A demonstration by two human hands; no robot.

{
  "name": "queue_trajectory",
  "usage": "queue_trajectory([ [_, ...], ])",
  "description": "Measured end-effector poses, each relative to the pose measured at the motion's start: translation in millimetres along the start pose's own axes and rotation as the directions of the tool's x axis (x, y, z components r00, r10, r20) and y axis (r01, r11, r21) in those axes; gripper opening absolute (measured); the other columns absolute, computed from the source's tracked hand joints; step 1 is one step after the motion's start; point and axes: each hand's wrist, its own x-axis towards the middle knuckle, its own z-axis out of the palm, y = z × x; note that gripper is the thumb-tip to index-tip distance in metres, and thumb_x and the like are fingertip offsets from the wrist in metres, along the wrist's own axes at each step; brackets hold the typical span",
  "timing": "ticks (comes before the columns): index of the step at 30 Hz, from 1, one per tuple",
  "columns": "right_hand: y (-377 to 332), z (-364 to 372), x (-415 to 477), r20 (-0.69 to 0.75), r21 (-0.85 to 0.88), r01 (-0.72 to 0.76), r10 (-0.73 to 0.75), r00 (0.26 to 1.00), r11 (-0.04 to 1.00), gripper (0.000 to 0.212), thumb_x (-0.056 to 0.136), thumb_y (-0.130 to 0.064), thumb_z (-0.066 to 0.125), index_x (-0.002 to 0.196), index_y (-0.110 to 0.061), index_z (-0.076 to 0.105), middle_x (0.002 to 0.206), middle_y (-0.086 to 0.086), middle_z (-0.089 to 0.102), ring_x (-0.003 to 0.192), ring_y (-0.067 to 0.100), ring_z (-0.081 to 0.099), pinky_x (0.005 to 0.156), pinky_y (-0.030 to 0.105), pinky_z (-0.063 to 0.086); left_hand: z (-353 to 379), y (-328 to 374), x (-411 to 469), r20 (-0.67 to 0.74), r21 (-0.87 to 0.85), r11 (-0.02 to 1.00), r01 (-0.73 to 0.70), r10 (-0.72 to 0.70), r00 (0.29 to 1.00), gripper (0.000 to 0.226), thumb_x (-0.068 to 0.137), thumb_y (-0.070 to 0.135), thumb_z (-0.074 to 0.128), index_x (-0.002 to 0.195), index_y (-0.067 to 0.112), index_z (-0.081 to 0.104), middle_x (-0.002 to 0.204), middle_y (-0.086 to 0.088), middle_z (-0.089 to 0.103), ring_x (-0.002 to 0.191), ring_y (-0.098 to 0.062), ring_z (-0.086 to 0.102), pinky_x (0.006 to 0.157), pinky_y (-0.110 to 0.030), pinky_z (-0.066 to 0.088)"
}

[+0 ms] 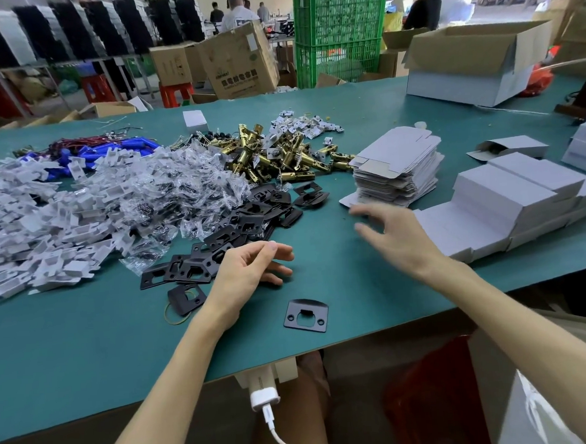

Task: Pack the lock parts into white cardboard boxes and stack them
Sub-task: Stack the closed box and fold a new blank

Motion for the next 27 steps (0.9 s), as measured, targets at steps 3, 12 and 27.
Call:
queue_trajectory([
  [3, -15, -13, 33, -0.233, -0.131, 0.036, -0.066, 0.970, 0.991, 0.038, 0.097, -0.008, 0.061, 0.135, -0.007, 0.060, 0.135, 0.010, 0.061, 0.130, 0.026, 0.048, 0.110, 0.030, 0.035, 0, -1, 0, -0.006, 0.003, 1.000, 0.006, -0.006, 1.000, 0.028, 0.109, 0.020, 0.053, 0.107, 0.007, 0.078, 0.103, -0.010, 0.079, 0.083, -0.025, 0.076, 0.069, -0.028, 0.061],
  [12, -6, -21, 83, -0.042, -0.636, -0.159, 0.172, 0.984, 0.755, 0.041, 0.101, -0.019, 0.052, 0.133, 0.007, 0.049, 0.140, 0.027, 0.049, 0.134, 0.041, 0.040, 0.116, 0.048, 0.028, -1, -1, 0, -0.034, -0.014, 1.000, 0.008, -0.009, 0.999, 0.029, 0.109, 0.019, 0.052, 0.105, 0.006, 0.078, 0.100, -0.011, 0.079, 0.081, -0.025, 0.076, 0.068, -0.029, 0.061],
  [27, -85, 31, 9, -0.026, -0.344, 0.600, -0.646, 0.762, 0.722, 0.050, 0.087, 0.011, 0.042, 0.133, 0.006, 0.062, 0.139, 0.022, 0.060, 0.130, 0.037, 0.059, 0.109, 0.051, 0.047, -12, 11, -1, 0.001, -0.518, 0.854, 0.052, -0.061, 0.998, 0.065, 0.110, 0.053, 0.031, 0.140, 0.004, 0.060, 0.137, -0.017, 0.068, 0.120, -0.033, 0.070, 0.091, -0.037, 0.061],
])
